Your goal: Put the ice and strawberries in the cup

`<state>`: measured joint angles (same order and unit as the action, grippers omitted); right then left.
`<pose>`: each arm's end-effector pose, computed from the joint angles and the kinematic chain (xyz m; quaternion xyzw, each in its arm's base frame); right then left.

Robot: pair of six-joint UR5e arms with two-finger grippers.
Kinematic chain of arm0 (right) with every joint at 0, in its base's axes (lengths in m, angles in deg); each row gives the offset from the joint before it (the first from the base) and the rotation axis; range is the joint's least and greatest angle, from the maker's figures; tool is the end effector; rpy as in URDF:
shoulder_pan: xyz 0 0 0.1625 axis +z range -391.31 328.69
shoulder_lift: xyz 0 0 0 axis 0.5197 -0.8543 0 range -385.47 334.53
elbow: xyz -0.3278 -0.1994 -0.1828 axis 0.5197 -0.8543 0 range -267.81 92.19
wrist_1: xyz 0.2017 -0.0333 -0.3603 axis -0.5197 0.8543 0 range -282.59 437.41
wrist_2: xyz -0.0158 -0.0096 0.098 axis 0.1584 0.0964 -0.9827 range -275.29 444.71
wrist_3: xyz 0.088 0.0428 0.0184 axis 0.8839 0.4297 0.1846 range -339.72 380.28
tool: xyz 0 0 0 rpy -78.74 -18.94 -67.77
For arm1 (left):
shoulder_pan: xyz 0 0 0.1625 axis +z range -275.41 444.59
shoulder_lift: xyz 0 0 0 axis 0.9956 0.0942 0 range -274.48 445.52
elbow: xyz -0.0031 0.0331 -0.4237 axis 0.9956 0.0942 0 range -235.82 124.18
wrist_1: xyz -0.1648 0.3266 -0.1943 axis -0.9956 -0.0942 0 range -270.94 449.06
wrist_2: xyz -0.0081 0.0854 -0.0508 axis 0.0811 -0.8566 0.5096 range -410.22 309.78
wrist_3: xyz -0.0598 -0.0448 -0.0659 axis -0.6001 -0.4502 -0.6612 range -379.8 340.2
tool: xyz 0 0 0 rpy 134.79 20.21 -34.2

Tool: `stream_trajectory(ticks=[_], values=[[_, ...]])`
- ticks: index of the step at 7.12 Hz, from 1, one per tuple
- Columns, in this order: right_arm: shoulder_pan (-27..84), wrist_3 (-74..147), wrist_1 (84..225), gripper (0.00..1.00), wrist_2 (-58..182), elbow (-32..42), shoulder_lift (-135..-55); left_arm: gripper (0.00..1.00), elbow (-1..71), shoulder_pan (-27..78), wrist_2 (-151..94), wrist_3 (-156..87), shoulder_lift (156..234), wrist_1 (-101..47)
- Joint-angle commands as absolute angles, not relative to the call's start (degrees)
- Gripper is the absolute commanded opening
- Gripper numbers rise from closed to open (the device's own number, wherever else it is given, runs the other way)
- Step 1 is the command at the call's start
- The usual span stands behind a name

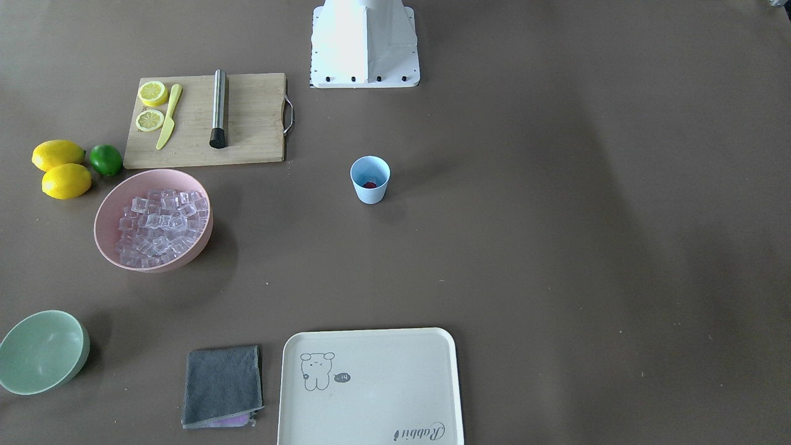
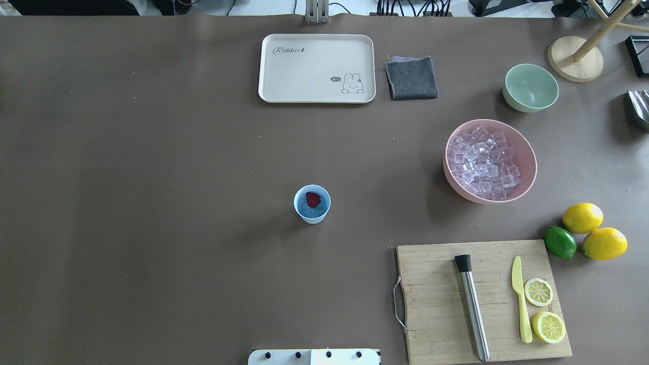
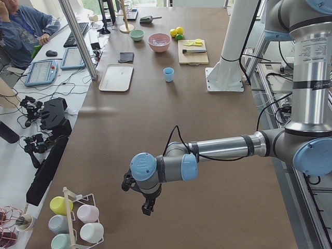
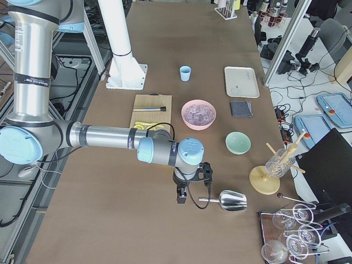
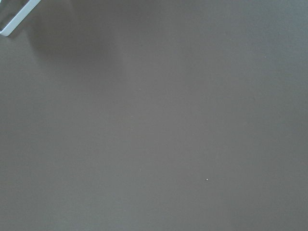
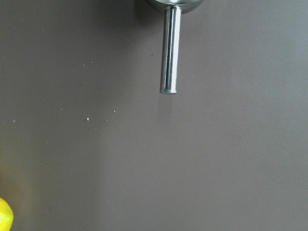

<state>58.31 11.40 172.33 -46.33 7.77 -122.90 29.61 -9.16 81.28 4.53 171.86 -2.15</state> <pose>0.0651 -0.4277 0.6830 -0.0292 -0.3530 -0.0548 0.9336 -0.0967 -0.4456 0.7290 0.0303 0.3569 0.1453 0.9223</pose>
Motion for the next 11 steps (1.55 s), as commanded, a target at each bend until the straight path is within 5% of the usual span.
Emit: stream_trajectory(ticks=[1,11], values=[[58.3,11.4,172.3,1.0,-46.3,8.1,-123.2,0.99,29.5,-9.1,81.2,4.3,172.0,-2.1],[58.3,11.2,172.3,1.0,-46.3,8.0,-123.0,0.99,28.5,-9.0,81.4,4.3,172.3,-2.3]])
